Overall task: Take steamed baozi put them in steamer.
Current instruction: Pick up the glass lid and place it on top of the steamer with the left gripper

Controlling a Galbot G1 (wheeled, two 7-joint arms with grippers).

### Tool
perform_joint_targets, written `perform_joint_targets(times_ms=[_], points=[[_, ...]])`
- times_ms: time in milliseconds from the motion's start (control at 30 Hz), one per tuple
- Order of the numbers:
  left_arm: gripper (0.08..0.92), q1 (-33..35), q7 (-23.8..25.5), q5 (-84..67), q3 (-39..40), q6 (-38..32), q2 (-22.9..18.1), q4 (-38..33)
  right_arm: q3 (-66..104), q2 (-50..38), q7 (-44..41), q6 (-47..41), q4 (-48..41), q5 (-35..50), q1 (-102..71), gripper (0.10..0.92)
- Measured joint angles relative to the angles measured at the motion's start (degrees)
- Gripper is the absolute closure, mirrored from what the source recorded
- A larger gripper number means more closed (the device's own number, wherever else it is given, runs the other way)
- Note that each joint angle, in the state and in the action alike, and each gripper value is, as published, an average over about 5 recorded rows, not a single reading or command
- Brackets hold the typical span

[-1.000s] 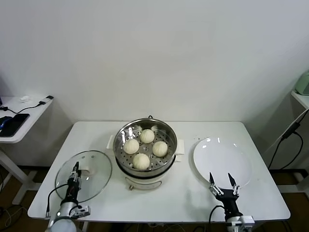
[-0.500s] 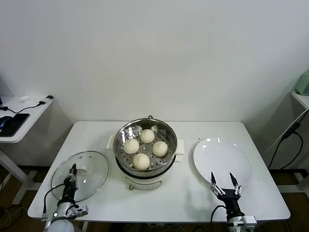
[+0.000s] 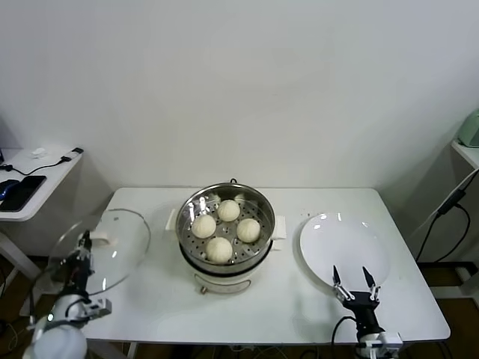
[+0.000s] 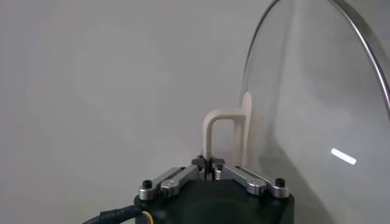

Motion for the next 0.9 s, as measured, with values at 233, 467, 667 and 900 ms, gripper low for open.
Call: perform_joint_targets(times_ms=[233, 467, 667, 900], points=[[0.867, -0.8, 7.1, -2.3, 1.0, 5.9, 2.1, -10.2, 0.6, -0.3, 0.2, 0.0, 0.1, -0.3, -0.2, 0.202], [0.867, -4.5, 12.2, 2.0, 8.6, 12.2, 1.1, -15.8, 0.5, -0.7, 0.0, 0.6, 0.4, -0.6, -0.6, 0.203], [0.867, -8.8, 16.4, 9.0, 18.5, 17.8, -2.2, -17.8, 0.3, -1.0, -0.3, 1.4, 0.0, -1.1, -0.8, 0.203], [0.867, -13.5, 20.3, 18.3, 29.9, 23.5, -7.9, -17.4, 0.0, -0.8, -0.4, 2.6, -0.9, -1.3, -1.0, 0.202]])
